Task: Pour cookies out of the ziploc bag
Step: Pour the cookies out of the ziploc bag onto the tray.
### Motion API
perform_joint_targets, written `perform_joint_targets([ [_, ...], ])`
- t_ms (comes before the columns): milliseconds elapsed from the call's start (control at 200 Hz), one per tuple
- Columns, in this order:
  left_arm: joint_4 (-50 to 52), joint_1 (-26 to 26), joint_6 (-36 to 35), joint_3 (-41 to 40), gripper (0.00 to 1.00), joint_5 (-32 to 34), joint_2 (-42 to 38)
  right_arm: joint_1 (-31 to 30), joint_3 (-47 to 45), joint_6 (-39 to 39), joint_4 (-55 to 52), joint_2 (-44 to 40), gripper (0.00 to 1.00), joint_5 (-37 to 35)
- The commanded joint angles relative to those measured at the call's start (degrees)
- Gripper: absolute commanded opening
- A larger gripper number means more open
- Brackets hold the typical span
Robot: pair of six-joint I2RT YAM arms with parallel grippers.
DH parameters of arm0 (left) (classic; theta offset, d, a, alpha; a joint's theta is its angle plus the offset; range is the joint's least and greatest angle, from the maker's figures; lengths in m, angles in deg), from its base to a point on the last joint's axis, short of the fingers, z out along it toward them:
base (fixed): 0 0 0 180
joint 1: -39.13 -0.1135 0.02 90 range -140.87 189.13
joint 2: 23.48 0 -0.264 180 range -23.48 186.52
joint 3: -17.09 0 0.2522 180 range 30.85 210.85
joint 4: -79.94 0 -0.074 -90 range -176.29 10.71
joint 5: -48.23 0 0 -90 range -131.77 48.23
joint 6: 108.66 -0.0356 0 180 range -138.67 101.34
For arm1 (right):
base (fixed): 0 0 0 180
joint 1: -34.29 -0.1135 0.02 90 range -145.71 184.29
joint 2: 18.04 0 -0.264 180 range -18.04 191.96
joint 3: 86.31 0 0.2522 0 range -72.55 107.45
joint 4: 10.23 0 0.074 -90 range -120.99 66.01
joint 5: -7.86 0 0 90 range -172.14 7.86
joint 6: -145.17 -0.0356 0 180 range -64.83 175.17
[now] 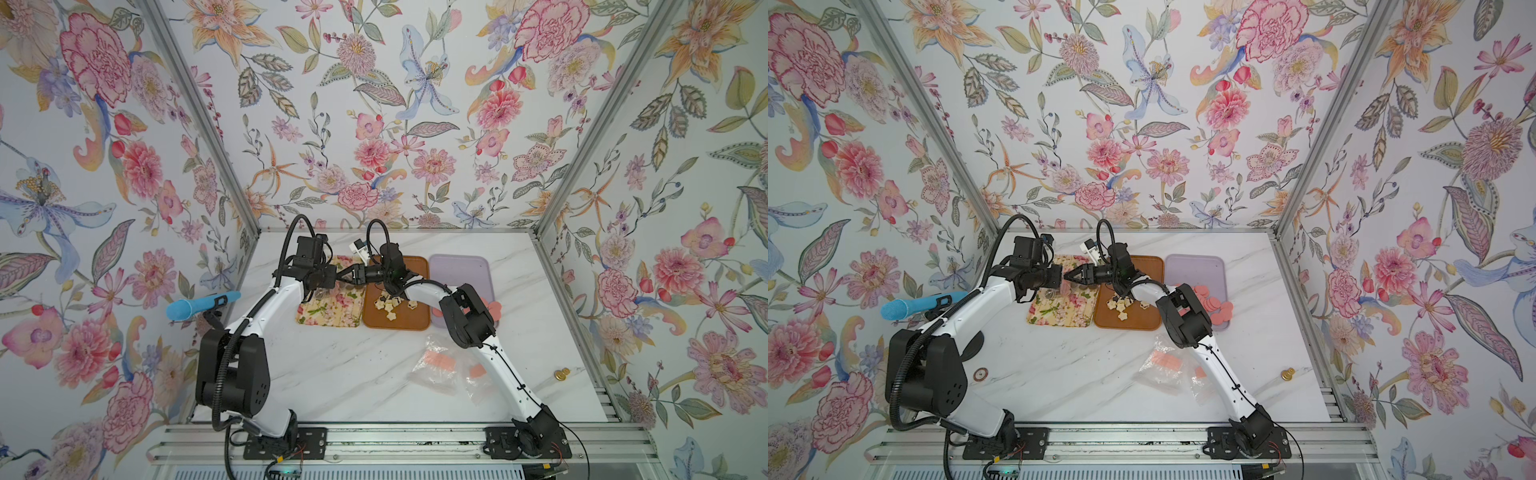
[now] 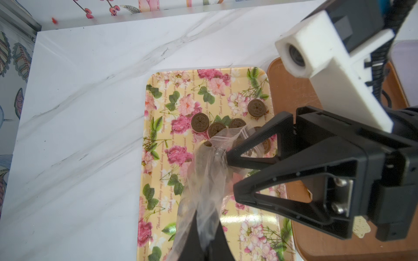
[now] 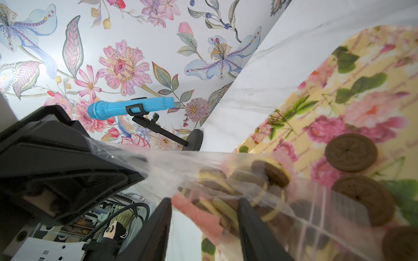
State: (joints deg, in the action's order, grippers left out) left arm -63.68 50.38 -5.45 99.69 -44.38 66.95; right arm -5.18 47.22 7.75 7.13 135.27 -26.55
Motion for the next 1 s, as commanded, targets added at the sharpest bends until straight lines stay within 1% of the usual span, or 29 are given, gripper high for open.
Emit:
perform_joint_targets([
  [0,-1.4,-0.5,-0.9,-0.2,0.00,-0.8,0.2,-0.7,1.3,3.5,0.0,-3.6,0.51,1.1],
  [115,-1.4,-0.5,-1.0,-0.3,0.00,-1.2,0.6,-1.1,2.0,4.7,-0.9,-3.9,0.51,-0.1],
  [285,-2.0,-0.5,-0.9,-1.0,0.00,-2.0,0.6,-2.2,7.6,13.5,-14.5,-3.3,0.49,-3.1],
  [355,-2.1,-0.5,-0.7,-1.1,0.00,-2.3,0.6,-2.7,8.4,14.9,-16.1,-3.3,0.47,-4.4],
  [471,-2.4,-0.5,-0.5,-1.4,0.00,-2.3,0.5,-2.9,8.6,15.0,-16.4,-3.2,0.35,-5.1],
  [536,-2.4,-0.6,-0.3,-1.6,0.00,-1.9,0.3,-3.0,8.9,15.1,-16.8,-3.0,0.26,-5.0],
  [671,-2.4,-0.6,-0.1,-1.8,0.00,-1.4,0.1,-3.0,8.9,14.9,-16.8,-2.9,0.11,-4.3],
  [746,-2.5,-0.6,0.2,-2.0,0.00,-1.2,0.1,-2.9,8.8,14.8,-16.8,-3.1,0.00,-4.2],
  [891,-3.0,-0.5,0.3,-2.9,0.00,-0.6,-0.4,-2.8,7.9,14.8,-16.8,-3.9,0.00,-5.4],
  [921,-3.0,-0.5,0.2,-3.1,0.05,-0.4,-0.4,-2.7,7.6,14.8,-16.8,-4.1,0.00,-5.9],
  [936,-3.0,-0.5,0.1,-3.3,0.09,-0.3,-2.2,-2.6,7.3,14.9,-16.7,-4.3,0.00,-6.2],
  [971,-2.9,-0.5,-0.1,-3.6,0.19,0.1,-3.2,-2.6,6.7,14.9,-16.6,-4.7,0.00,-6.7],
  [996,-2.8,-0.5,-0.2,-3.9,0.24,0.4,-4.0,-2.4,6.2,14.9,-16.5,-4.9,0.00,-7.1],
])
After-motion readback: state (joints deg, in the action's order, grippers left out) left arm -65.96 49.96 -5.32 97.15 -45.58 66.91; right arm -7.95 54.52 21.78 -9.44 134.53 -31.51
